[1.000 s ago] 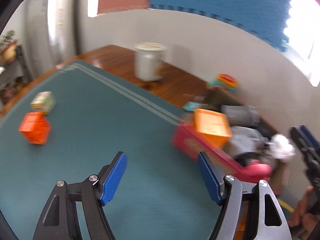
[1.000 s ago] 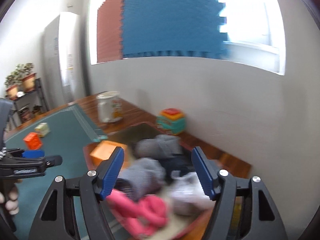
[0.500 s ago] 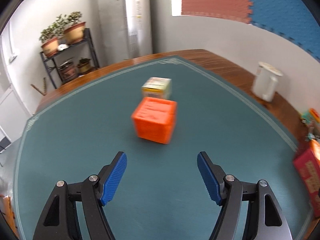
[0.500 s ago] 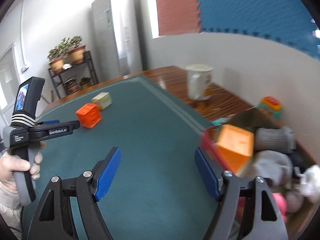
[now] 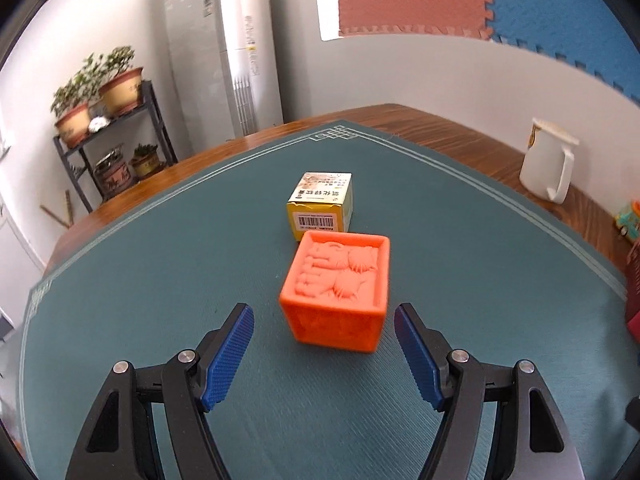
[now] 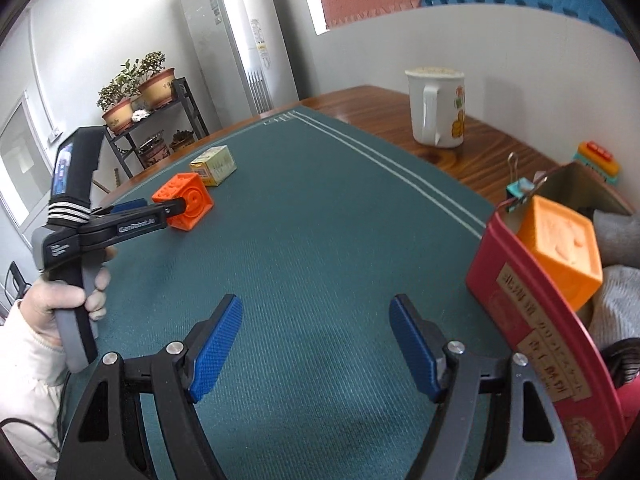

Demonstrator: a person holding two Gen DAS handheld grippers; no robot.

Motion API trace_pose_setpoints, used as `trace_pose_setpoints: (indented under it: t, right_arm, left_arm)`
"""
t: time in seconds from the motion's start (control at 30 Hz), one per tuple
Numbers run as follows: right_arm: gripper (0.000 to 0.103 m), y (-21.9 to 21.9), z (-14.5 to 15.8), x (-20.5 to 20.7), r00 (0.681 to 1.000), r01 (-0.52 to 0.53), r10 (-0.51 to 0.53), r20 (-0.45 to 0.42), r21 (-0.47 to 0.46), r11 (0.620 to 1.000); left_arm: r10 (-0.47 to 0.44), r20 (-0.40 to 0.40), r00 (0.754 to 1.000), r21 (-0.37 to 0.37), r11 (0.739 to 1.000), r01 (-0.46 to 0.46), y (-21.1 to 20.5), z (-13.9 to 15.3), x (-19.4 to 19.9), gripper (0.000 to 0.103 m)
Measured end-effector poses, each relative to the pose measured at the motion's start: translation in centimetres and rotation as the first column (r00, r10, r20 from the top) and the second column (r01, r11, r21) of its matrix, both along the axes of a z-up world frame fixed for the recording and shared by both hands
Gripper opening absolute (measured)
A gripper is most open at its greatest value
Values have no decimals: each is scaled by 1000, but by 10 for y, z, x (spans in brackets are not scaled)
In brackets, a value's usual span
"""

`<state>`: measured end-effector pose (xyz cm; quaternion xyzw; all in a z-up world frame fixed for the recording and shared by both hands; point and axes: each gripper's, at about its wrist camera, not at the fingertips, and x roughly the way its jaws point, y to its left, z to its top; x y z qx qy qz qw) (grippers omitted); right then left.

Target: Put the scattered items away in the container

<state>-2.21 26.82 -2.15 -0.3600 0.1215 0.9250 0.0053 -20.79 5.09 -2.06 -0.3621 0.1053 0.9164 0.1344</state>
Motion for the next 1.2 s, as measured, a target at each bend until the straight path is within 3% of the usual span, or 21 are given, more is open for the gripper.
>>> trace_pose_setpoints:
  t: [0.2,0.33,0.47,0.5,0.7,0.93,1.03,1.2]
  right_arm:
    - [79,0,-1,-1,1000,-2,2,10,0,1000]
    - [79,-3,-3,-2,1000,-5,5,15,15,1000]
    - [79,-5,-4,-3,1000,-12,11,17,22,1000]
    - [79,-4,-4,-3,1000,-15,14,18,18,1000]
    - [79,0,-7,-5,1000,-22,23,20,-25,999]
    - [79,-5,-14,-17,996,-42,45,73,-42,998]
    - [79,-20,-8,-31,992,-75,74,101,0,997]
    - [79,-47,12,-83,989,-103,105,103,-18,994]
  left_arm:
    - [-8,30,1000,-14,1000,9,13,-13,-20,74]
    - [1,49,999,27,1000,-2,10,-14,-23,74]
    - [-5,68,998,62,998,1,7,-15,-23,57]
    - [-7,72,997,66,998,2,7,-14,-23,56]
    - [38,80,996,104,993,-46,-4,-9,-14,55]
    - [92,24,995,99,991,-94,-36,15,18,55]
    - [113,22,993,99,988,-115,-53,19,32,55]
    - [136,38,990,98,985,-139,-85,19,50,55]
